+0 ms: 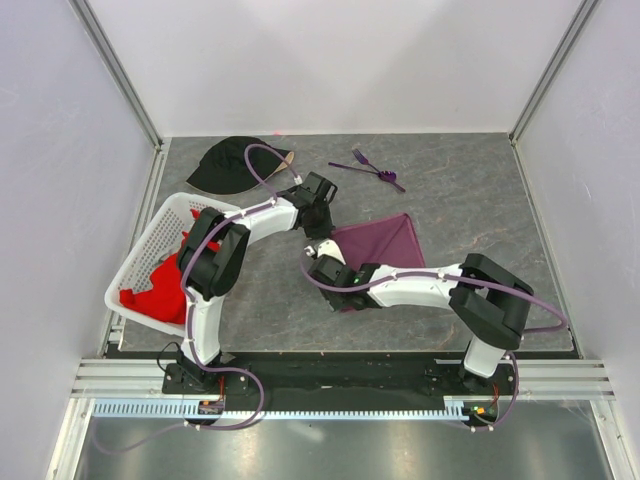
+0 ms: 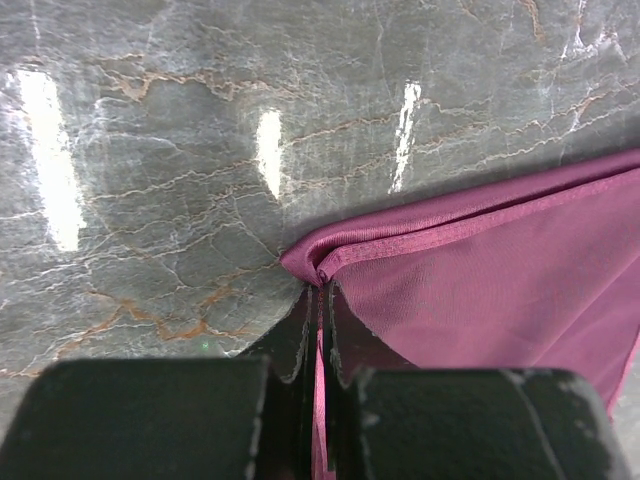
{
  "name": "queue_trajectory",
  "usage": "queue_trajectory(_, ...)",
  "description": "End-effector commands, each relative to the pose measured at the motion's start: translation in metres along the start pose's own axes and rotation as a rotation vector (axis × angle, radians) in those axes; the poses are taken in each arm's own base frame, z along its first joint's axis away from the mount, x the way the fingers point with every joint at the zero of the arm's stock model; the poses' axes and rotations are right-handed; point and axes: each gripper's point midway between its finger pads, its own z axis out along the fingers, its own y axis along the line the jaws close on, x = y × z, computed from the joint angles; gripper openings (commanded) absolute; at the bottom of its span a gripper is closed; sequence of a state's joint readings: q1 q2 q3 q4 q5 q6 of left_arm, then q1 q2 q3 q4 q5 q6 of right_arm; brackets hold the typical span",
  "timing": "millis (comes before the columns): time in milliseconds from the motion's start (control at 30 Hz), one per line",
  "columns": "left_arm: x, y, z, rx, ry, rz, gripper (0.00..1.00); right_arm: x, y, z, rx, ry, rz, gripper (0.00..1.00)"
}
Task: Fold the napkin into a case and place the utensils inside
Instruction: Pick up the upper triangle-folded napkin from the center of the board, then turn over the upper triangle folded napkin at the center of the board.
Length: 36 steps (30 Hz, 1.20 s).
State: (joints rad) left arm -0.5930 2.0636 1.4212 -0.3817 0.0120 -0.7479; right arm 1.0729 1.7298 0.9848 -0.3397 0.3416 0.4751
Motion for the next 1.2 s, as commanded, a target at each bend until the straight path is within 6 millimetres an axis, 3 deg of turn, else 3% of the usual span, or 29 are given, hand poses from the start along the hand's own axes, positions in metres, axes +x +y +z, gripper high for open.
queue_trajectory(0,0.032,0.017,0.004,-0.016,0.116,-0.039,0.02,0.046,-0.012,0.017,0.113,0.11,-0.036,0.45)
queue_trajectory(133,0.031,0.017,0.003,0.018,0.133,-0.041,0.02,0.053,-0.026,0.021,0.191,0.128,-0.059,0.18)
queue_trajectory(333,0.021,0.009,-0.007,0.062,0.117,-0.025,0.02,0.037,-0.026,0.012,0.197,0.09,-0.048,0.0)
queue_trajectory(467,0.014,0.006,-0.017,0.074,0.095,-0.018,0.02,0.034,-0.021,0.005,0.16,0.086,-0.035,0.0)
queue_trajectory(700,-0.002,-0.001,-0.047,0.121,0.048,-0.01,0.02,0.001,0.0,-0.027,0.023,0.005,0.009,0.0)
queue_trajectory(967,-0.017,0.006,-0.086,0.204,0.029,-0.081,0.02,-0.037,0.047,-0.045,-0.181,-0.059,0.039,0.0)
queue_trajectory(1167,-0.032,0.021,-0.137,0.256,-0.038,-0.125,0.02,-0.078,0.085,-0.074,-0.347,-0.134,0.07,0.0)
